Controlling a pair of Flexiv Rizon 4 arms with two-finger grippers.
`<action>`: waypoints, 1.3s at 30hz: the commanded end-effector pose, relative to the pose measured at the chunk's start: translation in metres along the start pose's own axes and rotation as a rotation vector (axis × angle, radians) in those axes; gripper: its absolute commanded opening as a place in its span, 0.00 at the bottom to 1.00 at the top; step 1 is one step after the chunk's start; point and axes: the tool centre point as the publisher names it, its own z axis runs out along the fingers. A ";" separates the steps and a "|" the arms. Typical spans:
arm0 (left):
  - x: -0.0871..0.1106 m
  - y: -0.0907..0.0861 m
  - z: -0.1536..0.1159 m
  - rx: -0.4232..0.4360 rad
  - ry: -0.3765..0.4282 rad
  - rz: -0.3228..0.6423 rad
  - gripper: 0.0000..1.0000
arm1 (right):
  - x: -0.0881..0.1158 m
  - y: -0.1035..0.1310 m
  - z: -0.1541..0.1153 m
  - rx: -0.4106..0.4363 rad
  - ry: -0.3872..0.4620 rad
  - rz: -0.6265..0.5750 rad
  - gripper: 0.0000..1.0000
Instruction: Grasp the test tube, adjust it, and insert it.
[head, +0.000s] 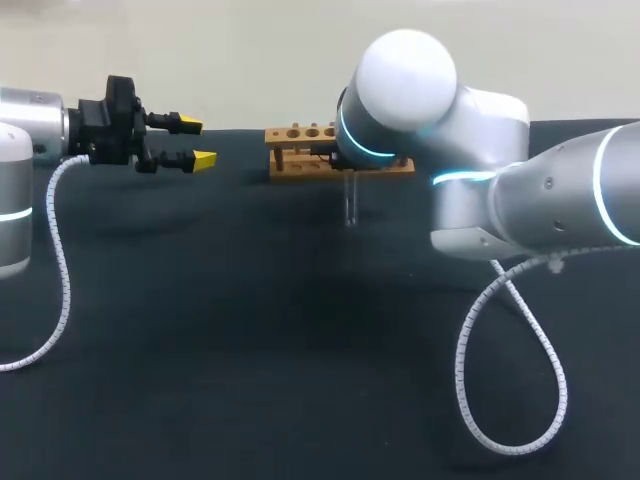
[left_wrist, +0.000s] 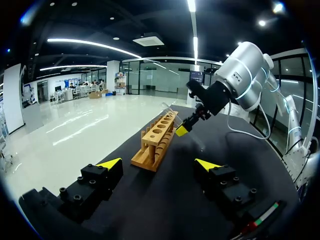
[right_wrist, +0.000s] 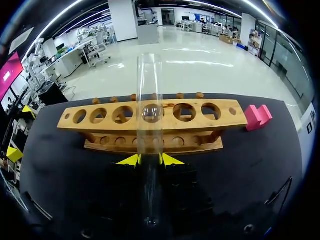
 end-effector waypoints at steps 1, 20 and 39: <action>0.001 0.000 -0.001 -0.001 -0.005 0.003 1.00 | 0.000 0.000 0.004 0.000 0.007 0.000 0.00; 0.001 0.000 -0.001 -0.001 -0.005 0.003 1.00 | 0.009 -0.004 -0.029 0.024 -0.026 0.067 0.00; 0.001 0.000 -0.001 -0.001 -0.005 0.003 1.00 | 0.000 -0.004 -0.095 0.040 -0.150 0.152 0.00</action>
